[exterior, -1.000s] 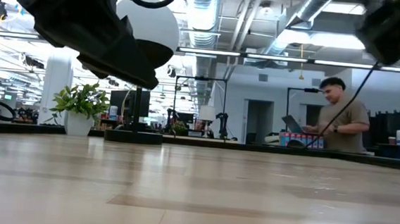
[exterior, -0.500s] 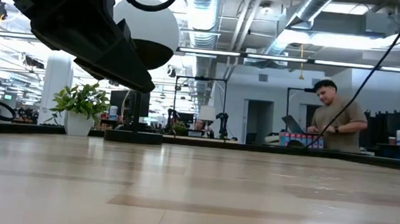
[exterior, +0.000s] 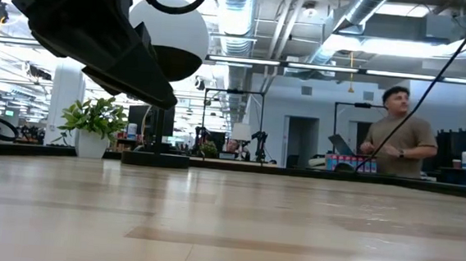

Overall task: Pick and place items into bin
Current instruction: Put the green rubber band into the black bin, then return to Home Position

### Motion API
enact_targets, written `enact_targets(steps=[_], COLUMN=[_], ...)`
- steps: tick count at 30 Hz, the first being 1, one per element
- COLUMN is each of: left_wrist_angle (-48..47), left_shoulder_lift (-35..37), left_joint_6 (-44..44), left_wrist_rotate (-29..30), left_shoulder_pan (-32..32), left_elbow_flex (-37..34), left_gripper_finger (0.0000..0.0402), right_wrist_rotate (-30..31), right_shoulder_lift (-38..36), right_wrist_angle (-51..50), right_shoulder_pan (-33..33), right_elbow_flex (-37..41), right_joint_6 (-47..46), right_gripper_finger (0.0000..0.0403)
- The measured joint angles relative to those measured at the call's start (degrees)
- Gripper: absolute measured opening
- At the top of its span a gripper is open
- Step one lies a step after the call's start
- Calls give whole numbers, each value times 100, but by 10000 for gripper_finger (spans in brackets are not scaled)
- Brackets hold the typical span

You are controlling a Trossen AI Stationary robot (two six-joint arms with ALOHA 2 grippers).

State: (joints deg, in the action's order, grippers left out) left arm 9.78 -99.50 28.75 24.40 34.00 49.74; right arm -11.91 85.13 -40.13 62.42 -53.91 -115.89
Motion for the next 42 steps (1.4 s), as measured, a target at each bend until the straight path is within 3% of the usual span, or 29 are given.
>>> enact_targets(steps=[3, 10, 21, 32, 38, 42], left_wrist_angle=[0, 0, -6, -22, -28, -544], left_shoulder_lift=[0, 2, 2, 4, 24, 410], left_joint_6=[0, 0, 0, 83, 71, 274], left_wrist_rotate=[-6, 5, 0, -7, 0, -333], left_shoulder_pan=[0, 0, 0, 2, -38, -195], left_elbow_flex=[0, 0, 0, 0, 0, 0], left_gripper_finger=[80, 80, 80, 80, 80, 80], right_wrist_rotate=[-59, 439, 364, 330, 1949, 2771], right_shoulder_lift=[51, -5, 39, 39, 32, -166], right_wrist_angle=[-28, -126, -196, -27, -99, -104], right_shoulder_pan=[-105, -360, -630, -987, -1237, -1497], right_elbow_flex=[0, 0, 0, -1, 0, 0], right_joint_6=[242, 338, 1510, 1592, 2619, 3316], right_gripper_finger=[38, 47, 47, 48, 48, 48])
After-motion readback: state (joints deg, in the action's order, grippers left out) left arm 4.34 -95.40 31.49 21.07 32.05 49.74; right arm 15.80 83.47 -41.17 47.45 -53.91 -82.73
